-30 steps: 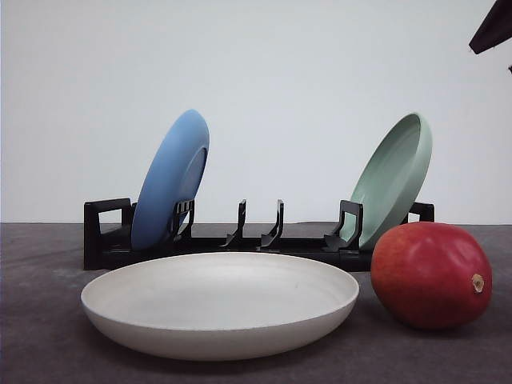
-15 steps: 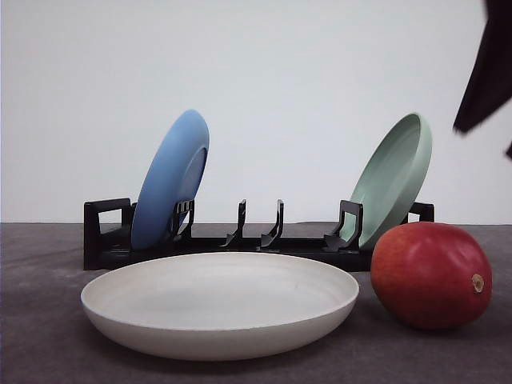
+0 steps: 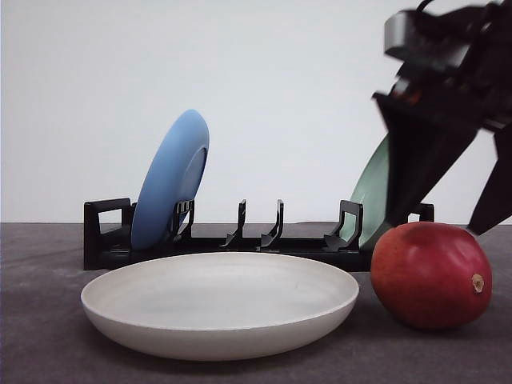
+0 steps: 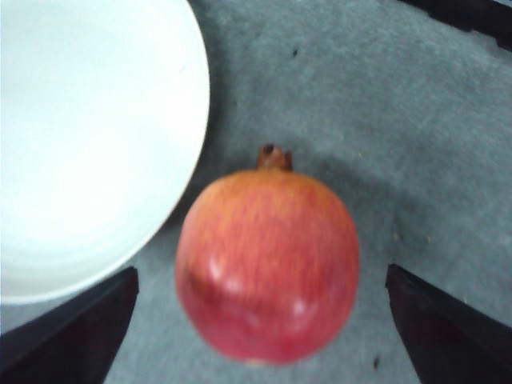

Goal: Place pomegranate in white plate

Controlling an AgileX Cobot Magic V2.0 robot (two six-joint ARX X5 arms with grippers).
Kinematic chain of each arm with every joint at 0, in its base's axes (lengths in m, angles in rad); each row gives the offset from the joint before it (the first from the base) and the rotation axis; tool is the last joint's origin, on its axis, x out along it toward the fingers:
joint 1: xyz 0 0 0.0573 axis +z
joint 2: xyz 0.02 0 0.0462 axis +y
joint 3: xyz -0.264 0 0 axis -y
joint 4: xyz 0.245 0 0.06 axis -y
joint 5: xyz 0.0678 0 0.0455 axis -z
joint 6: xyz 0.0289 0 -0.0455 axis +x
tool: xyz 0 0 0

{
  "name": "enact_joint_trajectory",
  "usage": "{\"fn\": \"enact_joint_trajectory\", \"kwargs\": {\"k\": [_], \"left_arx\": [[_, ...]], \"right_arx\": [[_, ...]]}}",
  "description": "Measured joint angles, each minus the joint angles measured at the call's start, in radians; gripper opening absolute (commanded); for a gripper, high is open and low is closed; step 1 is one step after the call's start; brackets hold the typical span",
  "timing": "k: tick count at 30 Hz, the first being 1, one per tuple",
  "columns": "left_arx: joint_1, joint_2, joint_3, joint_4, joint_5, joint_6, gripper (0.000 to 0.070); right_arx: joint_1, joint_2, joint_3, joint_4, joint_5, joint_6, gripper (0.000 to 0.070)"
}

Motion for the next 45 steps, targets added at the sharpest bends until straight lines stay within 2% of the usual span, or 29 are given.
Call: {"fn": "enact_joint_trajectory", "kwargs": {"k": [8,10,13,15,21,24,31,40,45], "left_arx": [[0.0,0.0,0.0,0.0,0.0,0.0,0.0437],[0.0,0.0,0.0,0.0,0.0,0.0,0.0437],[0.0,0.0,0.0,0.0,0.0,0.0,0.0437],[0.0,0.0,0.0,0.0,0.0,0.0,0.0437],[0.0,0.0,0.0,0.0,0.0,0.0,0.0436],[0.0,0.0,0.0,0.001,0.0,0.0,0.0436],[0.0,0.0,0.0,0.001,0.0,0.0,0.0436],[0.0,0.0,0.0,0.001,0.0,0.0,0.0436],[0.0,0.0,0.0,0.001,0.0,0.0,0.0436]], "right_arx": [[0.0,0.116,0.001,0.046,0.001,0.0,0.0626],[0.0,0.142,0.001,0.046,0.001,0.0,0.0604],[0.0,0.16,0.001,0.043,-0.001,0.0,0.0533],[0.0,0.16,0.002,0.038,-0.007,0.0,0.0519],[0.0,0.161,0.077,-0.088,-0.023,-0.004,0.052],[0.005,0.161,0.141,-0.107,-0.045,-0.017,0.052],[0.059,0.169,0.176,0.041,-0.154,-0.039,0.052],[0.173,0.294,0.176,0.241,-0.152,-0.086,0.052],[0.202,0.384,0.176,0.335,-0.151,-0.092,0.052]]}}
